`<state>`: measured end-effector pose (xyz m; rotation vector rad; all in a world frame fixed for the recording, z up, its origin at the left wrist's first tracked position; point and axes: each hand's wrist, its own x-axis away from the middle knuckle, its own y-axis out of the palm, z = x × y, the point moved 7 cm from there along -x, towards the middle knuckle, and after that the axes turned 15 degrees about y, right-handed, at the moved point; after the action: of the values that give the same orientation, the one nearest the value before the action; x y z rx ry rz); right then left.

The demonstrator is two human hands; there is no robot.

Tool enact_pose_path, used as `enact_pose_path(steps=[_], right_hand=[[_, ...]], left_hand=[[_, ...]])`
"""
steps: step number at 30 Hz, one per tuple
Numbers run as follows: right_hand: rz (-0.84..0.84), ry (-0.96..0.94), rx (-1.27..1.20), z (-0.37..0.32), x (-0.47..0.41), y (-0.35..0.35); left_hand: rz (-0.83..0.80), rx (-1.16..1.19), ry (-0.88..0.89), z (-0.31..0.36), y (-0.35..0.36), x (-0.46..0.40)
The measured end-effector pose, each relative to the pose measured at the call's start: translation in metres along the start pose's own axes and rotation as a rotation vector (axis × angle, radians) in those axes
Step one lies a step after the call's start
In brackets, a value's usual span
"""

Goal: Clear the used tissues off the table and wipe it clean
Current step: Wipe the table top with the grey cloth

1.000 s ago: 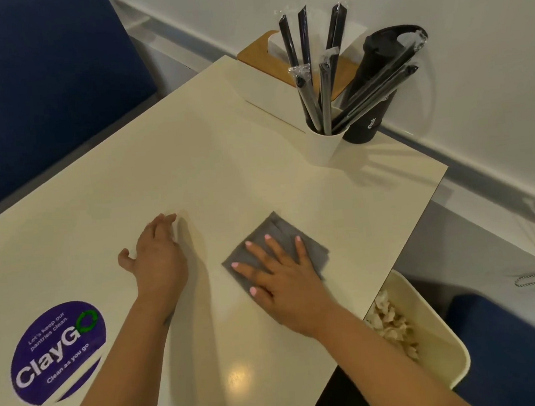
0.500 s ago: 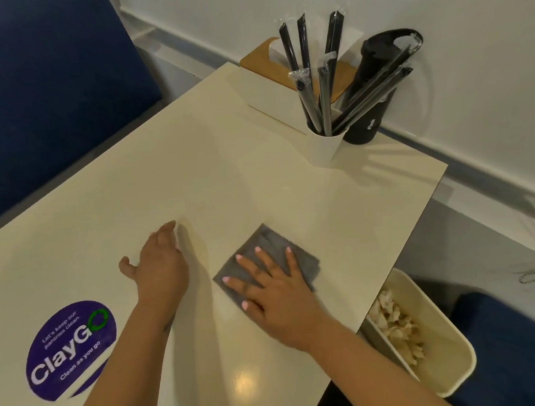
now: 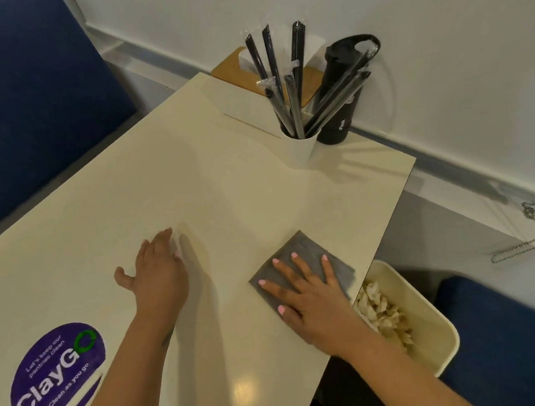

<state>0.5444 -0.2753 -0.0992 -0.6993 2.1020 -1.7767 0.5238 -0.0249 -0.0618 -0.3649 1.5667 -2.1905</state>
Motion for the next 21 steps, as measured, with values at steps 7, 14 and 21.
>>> enact_pose_path(steps=[7,14,21], right_hand=[[-0.083,0.282,-0.018,0.024,-0.069,-0.010],[-0.043,0.113,0.023,0.036,-0.016,-0.007],[-0.107,0.408,-0.016,0.085,-0.086,-0.023]], left_hand=[[-0.050,0.020,0.074,0.023,0.016,0.010],[-0.056,0.009,0.128,0.038,0.024,-0.003],[-0.057,0.009,0.118,0.042,0.030,-0.007]])
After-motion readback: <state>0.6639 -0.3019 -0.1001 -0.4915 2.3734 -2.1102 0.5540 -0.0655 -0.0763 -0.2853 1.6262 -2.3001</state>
